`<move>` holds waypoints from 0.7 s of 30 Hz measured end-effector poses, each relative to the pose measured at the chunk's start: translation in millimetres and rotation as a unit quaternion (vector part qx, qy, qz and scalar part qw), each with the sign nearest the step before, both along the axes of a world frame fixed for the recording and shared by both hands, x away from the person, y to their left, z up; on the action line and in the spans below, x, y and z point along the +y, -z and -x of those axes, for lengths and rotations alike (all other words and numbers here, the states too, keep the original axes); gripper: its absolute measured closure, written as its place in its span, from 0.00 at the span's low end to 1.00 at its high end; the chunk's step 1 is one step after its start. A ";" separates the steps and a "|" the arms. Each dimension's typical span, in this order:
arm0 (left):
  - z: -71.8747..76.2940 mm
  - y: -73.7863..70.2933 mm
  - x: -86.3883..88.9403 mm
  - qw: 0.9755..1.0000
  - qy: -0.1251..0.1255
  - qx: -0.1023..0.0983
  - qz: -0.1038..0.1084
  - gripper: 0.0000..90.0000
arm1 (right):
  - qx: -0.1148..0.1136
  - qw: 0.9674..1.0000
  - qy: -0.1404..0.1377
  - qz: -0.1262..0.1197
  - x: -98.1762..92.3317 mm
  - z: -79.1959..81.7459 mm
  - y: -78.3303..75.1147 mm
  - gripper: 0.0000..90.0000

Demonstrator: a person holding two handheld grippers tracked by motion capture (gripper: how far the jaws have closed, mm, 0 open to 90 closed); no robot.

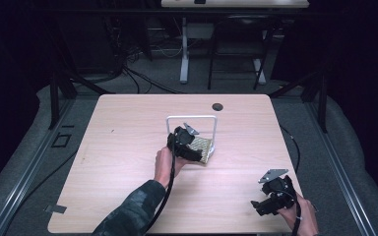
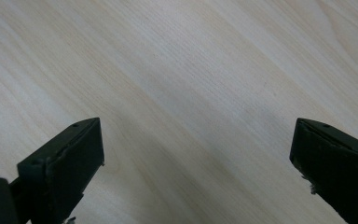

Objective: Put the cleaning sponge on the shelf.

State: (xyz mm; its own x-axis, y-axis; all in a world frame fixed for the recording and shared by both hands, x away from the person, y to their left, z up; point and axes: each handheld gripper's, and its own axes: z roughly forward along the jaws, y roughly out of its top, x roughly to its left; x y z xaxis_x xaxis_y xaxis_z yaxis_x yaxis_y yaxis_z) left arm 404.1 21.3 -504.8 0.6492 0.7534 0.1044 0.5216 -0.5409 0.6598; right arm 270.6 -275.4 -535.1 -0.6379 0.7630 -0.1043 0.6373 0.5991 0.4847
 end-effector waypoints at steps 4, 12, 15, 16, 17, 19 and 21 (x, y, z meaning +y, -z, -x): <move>8.9 -12.7 10.7 1.000 0.013 -0.005 0.000 0.17 | -0.004 1.000 0.002 -0.006 -1.2 -0.1 -1.6 0.02; 23.0 -27.2 28.2 1.000 0.027 -0.005 -0.006 0.11 | -0.011 0.999 0.014 -0.028 -3.6 0.6 -4.8 0.02; 30.5 -32.8 38.2 0.999 0.030 -0.007 -0.012 0.09 | -0.015 0.999 0.014 -0.027 -3.9 0.9 -5.1 0.02; 36.0 -36.1 45.6 0.999 0.030 -0.007 -0.011 0.09 | -0.017 0.999 0.014 -0.029 -4.0 1.0 -5.6 0.02; 36.0 -36.1 45.6 0.999 0.030 -0.007 -0.011 0.08 | -0.017 0.999 0.017 -0.035 -3.8 1.2 -5.9 0.02; 44.7 -41.2 56.5 0.999 0.026 -0.014 -0.014 0.06 | -0.020 0.999 0.020 -0.041 -4.7 1.5 -7.0 0.01; 47.4 -43.1 60.8 0.999 0.028 -0.015 -0.014 0.06 | -0.020 0.999 0.021 -0.044 -5.0 1.9 -7.8 0.01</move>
State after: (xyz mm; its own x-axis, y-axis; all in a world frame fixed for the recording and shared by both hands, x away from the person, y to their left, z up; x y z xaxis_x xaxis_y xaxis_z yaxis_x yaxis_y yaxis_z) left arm 356.6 82.1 -461.7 0.6871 0.7117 0.1460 0.4690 -0.5880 0.6590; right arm 268.8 -280.5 -527.3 -0.6025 0.7958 -0.0604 0.6394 0.5266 0.5602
